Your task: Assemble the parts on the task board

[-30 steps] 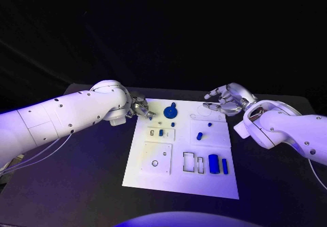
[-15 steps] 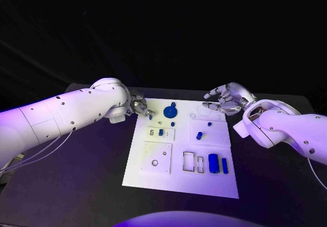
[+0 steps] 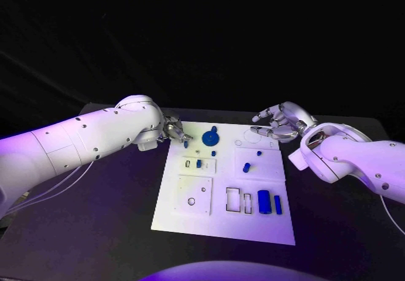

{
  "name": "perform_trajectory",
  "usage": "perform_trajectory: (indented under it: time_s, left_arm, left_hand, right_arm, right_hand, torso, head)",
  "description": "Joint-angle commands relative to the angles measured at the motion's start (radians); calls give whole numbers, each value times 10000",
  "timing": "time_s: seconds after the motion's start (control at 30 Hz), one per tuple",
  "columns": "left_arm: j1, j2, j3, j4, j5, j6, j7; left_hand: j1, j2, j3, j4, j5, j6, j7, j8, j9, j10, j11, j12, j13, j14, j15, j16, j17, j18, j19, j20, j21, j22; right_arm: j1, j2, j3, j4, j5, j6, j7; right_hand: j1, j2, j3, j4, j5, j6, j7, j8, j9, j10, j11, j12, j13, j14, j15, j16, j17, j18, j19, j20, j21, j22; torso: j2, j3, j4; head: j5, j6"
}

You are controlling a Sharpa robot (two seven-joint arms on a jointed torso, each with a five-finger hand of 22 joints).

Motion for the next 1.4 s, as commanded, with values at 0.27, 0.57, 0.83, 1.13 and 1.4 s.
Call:
perform_trajectory:
  time_s: [0.27,0.57,0.83,1.13,1.4]
  left_arm:
    - [15,136,-5,-183,43,349,58]
    - [14,239,-47,-369,101,396,56]
    - [13,256,-65,-324,191,375,70]
    - [14,233,-85,-261,231,405,75]
    - [14,235,-92,-273,298,439,74]
  left_hand:
    - [17,70,-84,-20,-54,-92,6,-56,-22,-50,9,-54,5,501,55,-75,860,68,-71,36,-51,-3]
    - [217,147,-77,-35,-41,-99,8,-63,-30,-78,11,-48,-2,494,60,-77,857,73,-84,50,-67,-20]
    - [456,218,-72,-51,-24,-96,3,-61,-34,-84,8,-24,16,491,59,-77,856,71,-75,58,-67,-3]
    - [732,281,-66,-64,-14,-87,-7,-52,-35,-95,-1,-8,18,488,54,-77,854,73,-75,63,-72,-4]
    - [1160,486,24,-81,2,-101,-22,-52,-43,-131,-14,-14,-14,482,43,-80,847,79,-93,60,-93,-29]
  right_arm:
    - [-13,27,1,-18,-17,118,43]
    - [-18,39,1,-20,-17,120,42]
    - [-20,45,1,-24,-17,126,38]
    - [-21,48,1,-43,-17,133,34]
    - [-21,54,1,-51,-17,135,30]
  right_hand:
    - [-89,-44,-2,58,31,-59,-14,38,-11,-39,-2,-51,898,761,28,-44,1435,128,-77,20,-35,-15]
    - [-89,-44,-2,58,31,-59,-14,38,-11,-39,-2,-51,898,761,28,-44,1435,128,-77,20,-35,-15]
    - [-75,-37,7,92,35,-68,-18,64,-17,-26,-7,-37,912,766,23,-40,1451,126,-66,17,-36,-7]
    - [-75,-37,7,92,35,-68,-18,64,-17,-26,-7,-37,912,766,23,-40,1451,126,-66,17,-36,-7]
    - [-75,-37,7,92,35,-68,-18,64,-17,-26,-7,-37,912,766,23,-40,1451,126,-66,17,-36,-7]
  torso:
    - [-10,-6,1]
    - [-14,0,2]
    - [-15,5,8]
    - [-10,3,10]
    - [-8,-1,7]
  head:
    - [13,-55]
    - [-2,-75]
    - [3,-103]
    - [27,-135]
    - [13,-187]
